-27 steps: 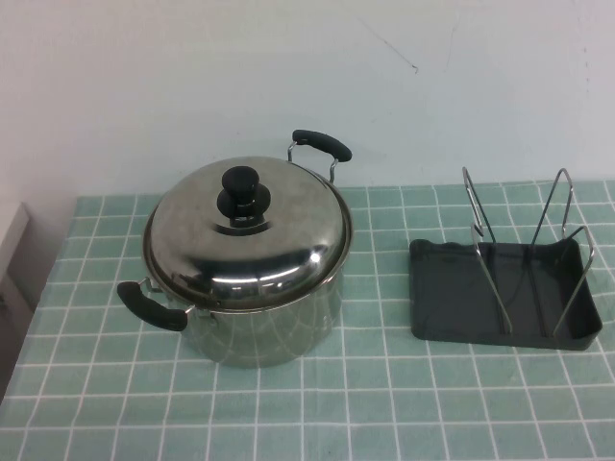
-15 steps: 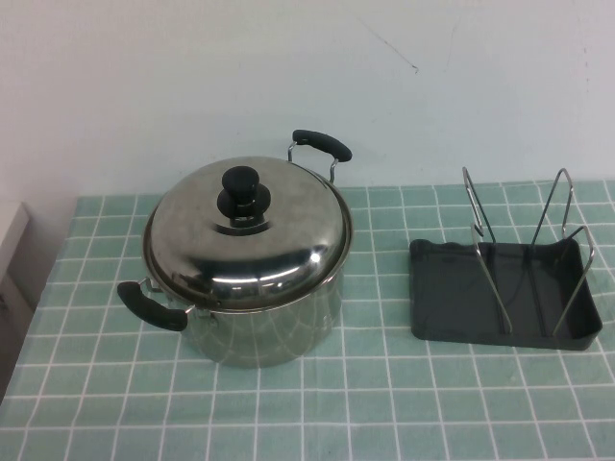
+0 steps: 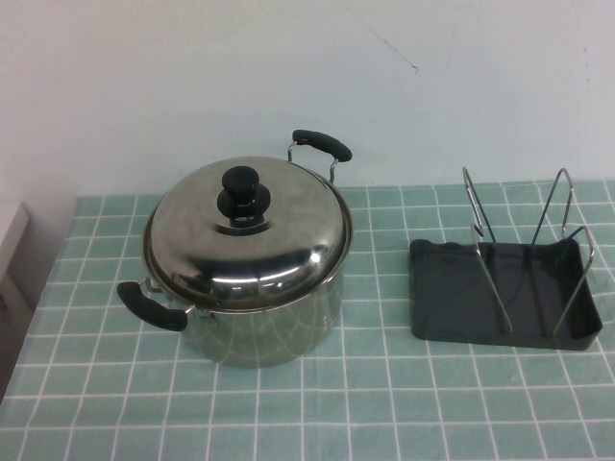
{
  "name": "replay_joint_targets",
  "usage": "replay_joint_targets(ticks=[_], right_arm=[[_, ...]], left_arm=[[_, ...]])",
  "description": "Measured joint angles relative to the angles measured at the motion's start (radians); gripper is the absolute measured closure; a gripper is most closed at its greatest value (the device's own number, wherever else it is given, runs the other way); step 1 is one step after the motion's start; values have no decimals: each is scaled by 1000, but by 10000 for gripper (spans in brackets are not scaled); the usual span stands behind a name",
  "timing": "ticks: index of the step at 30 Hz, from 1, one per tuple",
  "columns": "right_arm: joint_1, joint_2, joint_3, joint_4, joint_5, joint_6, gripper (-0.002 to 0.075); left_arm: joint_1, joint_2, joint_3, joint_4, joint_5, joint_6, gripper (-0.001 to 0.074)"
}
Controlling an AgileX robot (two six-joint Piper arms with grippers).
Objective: Put pot lid on rack
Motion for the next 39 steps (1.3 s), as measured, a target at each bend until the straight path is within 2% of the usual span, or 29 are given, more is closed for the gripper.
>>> replay_joint_targets(ticks=[11,15,21,25,28,31,35,39], right_arm=[[0,0,0,0,-4,0,727],[0,0,1,0,-76,0,727],[0,0,1,0,-461,0,727],[0,0,1,0,-769,4,727],[0,0,1,0,-926,5,727],[0,0,1,0,-995,-49,727],[0,0,1,4,-967,-85,727],[0,0,-77,4,-675,-85,727]], left_arm=[[0,0,0,10,-14,3,737],[0,0,6,55,-108,3,737],[0,0,7,219,-424,11,737],[0,0,7,251,-676,13,737],[0,0,7,259,-810,15,737],[0,0,7,254,-917,15,737],[0,-2,2,171,-882,-7,737],[0,-2,-126,138,-572,-101,737]])
